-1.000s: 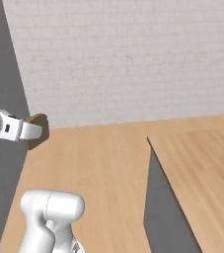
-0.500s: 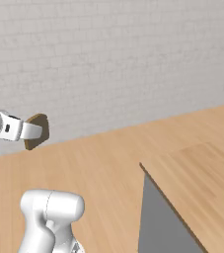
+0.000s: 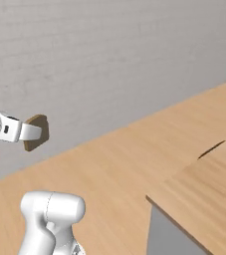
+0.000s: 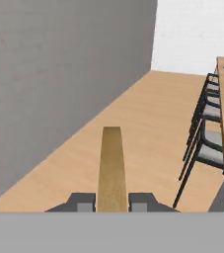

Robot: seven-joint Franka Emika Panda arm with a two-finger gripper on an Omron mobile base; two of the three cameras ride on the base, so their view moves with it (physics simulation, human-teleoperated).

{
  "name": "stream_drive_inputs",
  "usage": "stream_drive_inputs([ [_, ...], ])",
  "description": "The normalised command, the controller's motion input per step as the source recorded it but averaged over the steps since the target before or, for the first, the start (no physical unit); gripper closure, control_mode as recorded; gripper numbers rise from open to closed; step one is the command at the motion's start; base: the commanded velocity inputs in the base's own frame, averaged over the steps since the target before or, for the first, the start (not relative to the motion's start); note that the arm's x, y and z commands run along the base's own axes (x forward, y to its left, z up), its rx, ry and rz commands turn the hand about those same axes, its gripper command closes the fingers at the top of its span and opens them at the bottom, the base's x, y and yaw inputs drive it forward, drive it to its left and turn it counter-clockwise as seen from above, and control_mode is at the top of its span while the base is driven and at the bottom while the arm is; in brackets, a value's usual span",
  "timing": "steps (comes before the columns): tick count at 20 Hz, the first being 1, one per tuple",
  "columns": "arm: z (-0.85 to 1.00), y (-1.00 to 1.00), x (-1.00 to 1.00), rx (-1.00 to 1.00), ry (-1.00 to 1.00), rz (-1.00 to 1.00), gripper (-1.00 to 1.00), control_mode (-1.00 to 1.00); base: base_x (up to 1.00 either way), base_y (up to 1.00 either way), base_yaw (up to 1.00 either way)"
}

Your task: Start the toaster. Once the lever pops up, take the bread to the plate on the dining counter.

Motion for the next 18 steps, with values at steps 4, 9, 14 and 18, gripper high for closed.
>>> stream_drive_inputs([
  [4,0.0,0.0,0.0,0.0,0.0,0.0,1.0,1.0,1.0,0.19,-0.49],
  [9,0.0,0.0,0.0,0.0,0.0,0.0,1.0,1.0,1.0,0.2,-0.5],
  [14,0.0,0.0,0.0,0.0,0.0,0.0,1.0,1.0,1.0,0.3,-0.49],
  [18,0.0,0.0,0.0,0.0,0.0,0.0,1.0,1.0,1.0,0.37,-0.49],
])
